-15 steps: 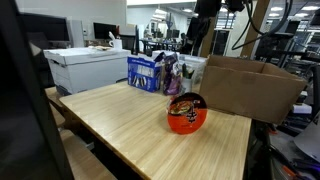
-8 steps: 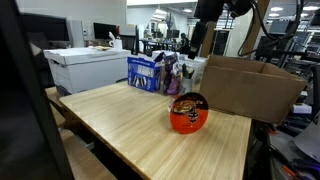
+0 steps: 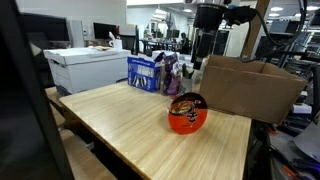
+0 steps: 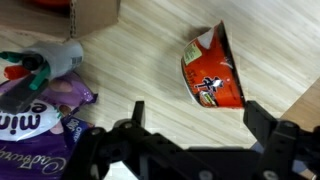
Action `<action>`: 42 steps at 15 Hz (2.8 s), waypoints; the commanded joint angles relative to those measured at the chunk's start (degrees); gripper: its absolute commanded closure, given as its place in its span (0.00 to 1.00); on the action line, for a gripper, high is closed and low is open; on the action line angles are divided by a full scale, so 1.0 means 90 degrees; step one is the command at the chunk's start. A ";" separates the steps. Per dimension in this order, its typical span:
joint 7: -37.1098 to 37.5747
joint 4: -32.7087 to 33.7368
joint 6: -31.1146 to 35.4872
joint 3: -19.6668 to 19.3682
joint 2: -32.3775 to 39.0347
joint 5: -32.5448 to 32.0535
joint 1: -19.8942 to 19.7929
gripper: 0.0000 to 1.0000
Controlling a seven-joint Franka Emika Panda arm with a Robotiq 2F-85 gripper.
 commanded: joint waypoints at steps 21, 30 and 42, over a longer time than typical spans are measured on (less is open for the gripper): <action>-0.2151 0.0712 -0.0393 -0.0014 0.1148 0.0791 -0.0005 0.86; -0.3623 0.1011 -0.1118 -0.0059 0.1236 0.1846 -0.0035 0.99; -0.4200 0.1249 -0.1805 -0.0059 0.1553 0.2031 -0.0118 0.99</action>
